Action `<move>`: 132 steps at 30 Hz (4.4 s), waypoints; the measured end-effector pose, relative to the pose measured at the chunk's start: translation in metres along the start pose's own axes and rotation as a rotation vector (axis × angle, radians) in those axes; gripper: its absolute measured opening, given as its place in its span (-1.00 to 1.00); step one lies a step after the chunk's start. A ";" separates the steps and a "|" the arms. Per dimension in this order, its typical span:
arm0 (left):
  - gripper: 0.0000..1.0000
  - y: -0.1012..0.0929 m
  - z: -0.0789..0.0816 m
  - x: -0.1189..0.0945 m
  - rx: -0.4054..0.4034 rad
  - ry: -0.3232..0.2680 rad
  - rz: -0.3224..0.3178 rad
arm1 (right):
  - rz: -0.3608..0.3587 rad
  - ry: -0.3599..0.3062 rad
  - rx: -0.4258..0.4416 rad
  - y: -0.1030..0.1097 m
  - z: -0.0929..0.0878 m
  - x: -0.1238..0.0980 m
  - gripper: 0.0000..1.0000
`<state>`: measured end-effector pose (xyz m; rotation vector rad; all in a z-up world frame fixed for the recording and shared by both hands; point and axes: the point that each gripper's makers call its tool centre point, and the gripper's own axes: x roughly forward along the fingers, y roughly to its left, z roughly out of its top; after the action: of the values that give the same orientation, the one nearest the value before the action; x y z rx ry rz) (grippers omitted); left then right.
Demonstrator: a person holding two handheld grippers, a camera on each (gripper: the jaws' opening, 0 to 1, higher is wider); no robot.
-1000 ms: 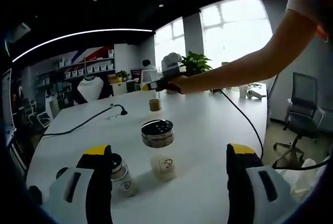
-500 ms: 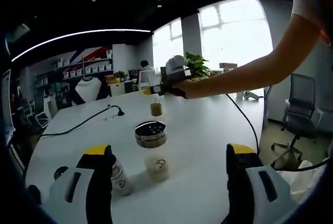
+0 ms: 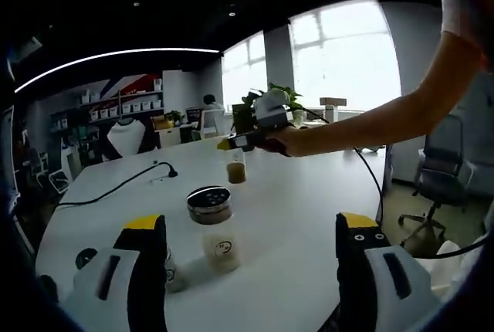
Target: Rotate the seasoning bottle until the label or dispensing opening points toward the visible target arrow and the bottle remains upright within the marked orientation range
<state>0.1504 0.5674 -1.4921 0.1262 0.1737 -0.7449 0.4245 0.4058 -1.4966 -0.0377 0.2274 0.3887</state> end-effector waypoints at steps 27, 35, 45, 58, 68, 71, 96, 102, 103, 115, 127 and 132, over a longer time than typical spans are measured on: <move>0.91 -0.025 0.002 -0.002 0.008 -0.004 -0.041 | 0.104 -0.060 -0.041 0.049 0.002 -0.071 -0.24; 0.90 -0.031 0.001 -0.001 0.010 -0.002 -0.053 | 0.125 -0.056 -0.041 0.057 -0.008 -0.092 -0.24; 0.89 -0.032 0.002 -0.002 -0.001 -0.008 -0.053 | 0.149 -0.069 -0.029 0.072 -0.011 -0.114 -0.24; 0.82 -0.033 -0.001 0.001 0.034 -0.005 -0.072 | 0.200 -0.121 0.040 0.094 0.005 -0.148 -0.24; 0.81 -0.037 0.006 0.013 0.063 -0.016 -0.100 | 0.258 -0.124 -0.013 0.120 0.008 -0.168 -0.24; 0.81 -0.037 0.009 0.019 0.063 -0.019 -0.103 | 0.287 -0.135 -0.016 0.131 0.013 -0.174 -0.24; 0.69 -0.043 0.017 0.045 0.091 -0.027 -0.161 | 0.498 -0.187 -0.037 0.212 0.040 -0.217 -0.24; 0.56 -0.043 0.019 0.044 0.087 -0.033 -0.165 | 0.546 -0.199 -0.021 0.229 0.045 -0.226 -0.24; 0.56 -0.043 0.019 0.044 0.088 -0.035 -0.165 | 0.552 -0.200 -0.020 0.231 0.045 -0.227 -0.24; 0.20 -0.055 0.035 0.035 0.015 -0.117 -0.275 | 0.633 -0.213 -0.034 0.253 0.053 -0.239 -0.24; -0.02 -0.060 0.044 0.022 0.040 -0.168 -0.287 | 0.651 -0.208 -0.025 0.256 0.053 -0.241 -0.23; -0.03 -0.061 0.047 0.023 0.021 -0.178 -0.294 | 0.648 -0.223 -0.028 0.256 0.055 -0.244 -0.24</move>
<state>0.1305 0.4990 -1.4539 0.0542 0.0138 -1.0460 0.1196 0.5562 -1.3863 0.0538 0.0056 1.0353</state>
